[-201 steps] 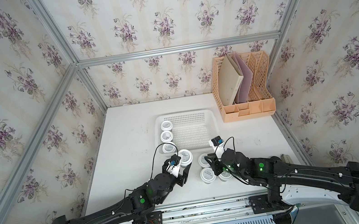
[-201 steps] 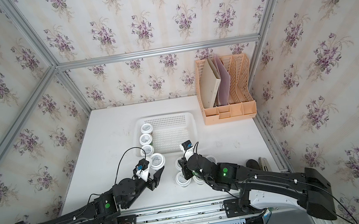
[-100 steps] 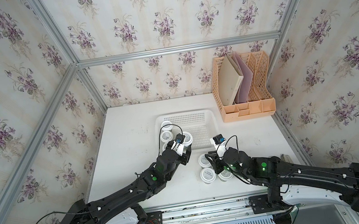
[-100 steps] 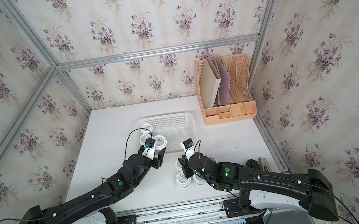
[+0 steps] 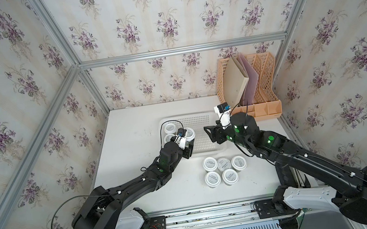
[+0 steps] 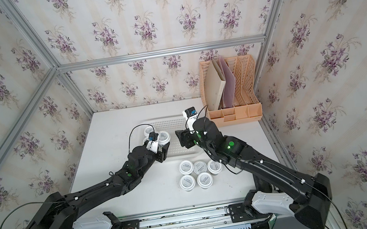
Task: Put the yogurt in the basket
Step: Place the yogurt in the basket.
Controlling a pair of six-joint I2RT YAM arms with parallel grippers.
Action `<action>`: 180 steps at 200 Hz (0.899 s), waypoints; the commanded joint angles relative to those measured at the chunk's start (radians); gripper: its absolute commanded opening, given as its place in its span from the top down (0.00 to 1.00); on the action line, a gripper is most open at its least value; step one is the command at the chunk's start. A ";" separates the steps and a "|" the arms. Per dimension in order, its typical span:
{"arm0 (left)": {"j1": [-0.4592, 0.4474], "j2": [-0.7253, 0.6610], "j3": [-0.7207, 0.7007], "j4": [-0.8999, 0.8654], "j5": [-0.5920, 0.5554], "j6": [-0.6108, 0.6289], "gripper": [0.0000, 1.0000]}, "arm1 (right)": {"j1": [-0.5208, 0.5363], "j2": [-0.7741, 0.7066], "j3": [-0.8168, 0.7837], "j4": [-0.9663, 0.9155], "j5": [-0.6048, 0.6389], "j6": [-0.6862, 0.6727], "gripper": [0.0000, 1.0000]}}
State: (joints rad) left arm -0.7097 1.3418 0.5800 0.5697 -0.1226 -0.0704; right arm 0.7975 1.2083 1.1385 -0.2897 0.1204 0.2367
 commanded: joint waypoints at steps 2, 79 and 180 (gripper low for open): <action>0.021 0.048 0.013 0.108 0.054 -0.019 0.33 | -0.030 0.143 0.131 -0.134 -0.170 -0.117 0.21; 0.094 0.165 0.014 0.232 0.118 -0.032 0.33 | -0.088 0.434 0.371 -0.276 -0.371 -0.198 0.15; 0.121 0.219 -0.017 0.366 0.164 -0.057 0.33 | -0.178 0.597 0.509 -0.307 -0.615 -0.222 0.12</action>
State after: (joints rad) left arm -0.5896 1.5677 0.5682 0.8795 0.0254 -0.1162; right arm 0.6212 1.7645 1.5890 -0.5461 -0.4282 0.0494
